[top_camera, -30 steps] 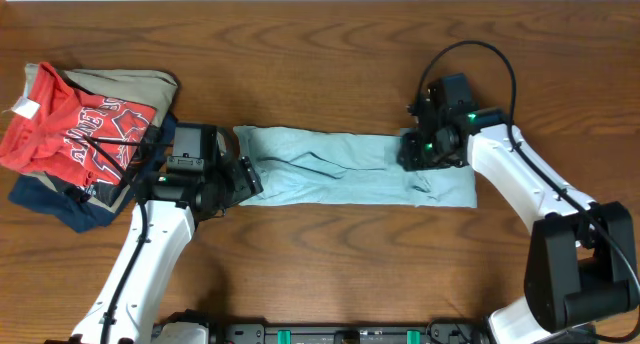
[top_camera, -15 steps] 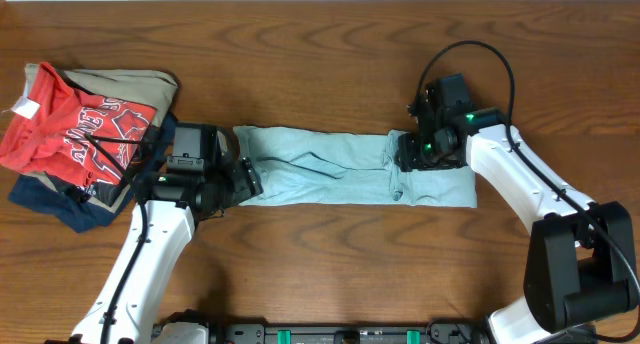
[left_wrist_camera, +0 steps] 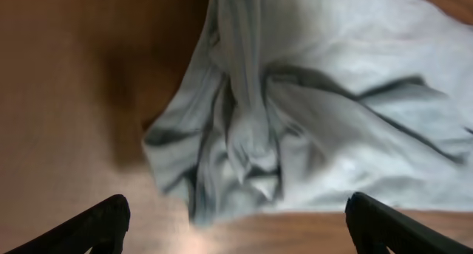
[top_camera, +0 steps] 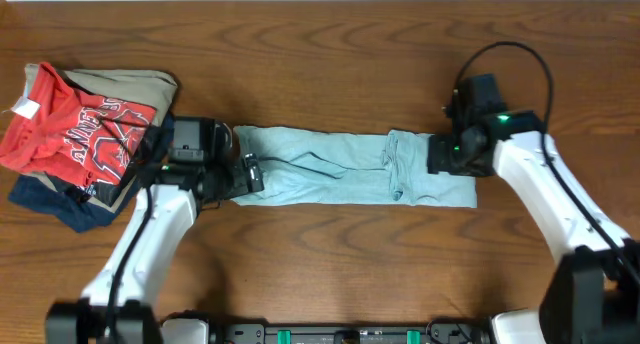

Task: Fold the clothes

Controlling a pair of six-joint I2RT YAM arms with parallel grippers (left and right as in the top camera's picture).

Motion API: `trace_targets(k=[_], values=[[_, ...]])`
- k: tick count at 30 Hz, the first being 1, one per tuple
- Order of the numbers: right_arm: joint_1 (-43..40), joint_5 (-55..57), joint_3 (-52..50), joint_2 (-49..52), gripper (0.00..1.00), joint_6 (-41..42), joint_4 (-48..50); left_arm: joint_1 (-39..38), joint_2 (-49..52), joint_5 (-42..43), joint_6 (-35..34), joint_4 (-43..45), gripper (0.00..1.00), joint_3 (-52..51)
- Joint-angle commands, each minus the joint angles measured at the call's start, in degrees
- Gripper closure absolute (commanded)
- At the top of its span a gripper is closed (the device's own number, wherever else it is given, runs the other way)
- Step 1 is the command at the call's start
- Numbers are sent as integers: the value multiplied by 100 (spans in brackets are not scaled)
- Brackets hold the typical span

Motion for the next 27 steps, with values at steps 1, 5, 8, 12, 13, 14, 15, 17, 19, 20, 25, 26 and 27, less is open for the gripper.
trace_targets(k=[1, 5, 8, 12, 13, 14, 15, 17, 19, 20, 25, 26, 27], values=[[-142, 105, 37, -122, 37, 83, -186, 39, 511, 31, 411, 321, 5, 24], [-192, 107, 35, -122, 36, 79, -389, 37, 1019, 31, 656, 868, 6, 33], [-192, 105, 35, -122, 36, 81, -437, 37, 1261, 26, 828, 1309, 6, 33], [-192, 107, 35, -122, 36, 81, -496, 37, 1443, -125, 909, 1707, 6, 33], [-192, 107, 35, -122, 36, 79, -498, 37, 1473, -133, 909, 1746, 7, 33], [-192, 109, 35, -122, 36, 81, -501, 37, 1523, -133, 909, 1768, 8, 33], [-192, 107, 35, -122, 35, 81, -496, 37, 1569, -131, 909, 1775, 9, 33], [-192, 107, 35, -122, 35, 83, -483, 37, 1707, -122, 905, 1731, 11, 33], [-192, 107, 35, -122, 35, 83, -470, 31, 1851, -120, 905, 1663, 15, 33], [-192, 107, 35, -122, 35, 81, -470, 31, 1908, -120, 903, 1622, 16, 33], [-192, 109, 35, -122, 35, 81, -470, 31, 2028, 109, 883, 1561, 42, 33], [-192, 109, 35, -122, 35, 81, -470, 33, 2028, 188, 885, 1561, 48, 33], [-192, 116, 35, -122, 35, 81, -470, 31, 2028, 232, 883, 1556, 56, 33]])
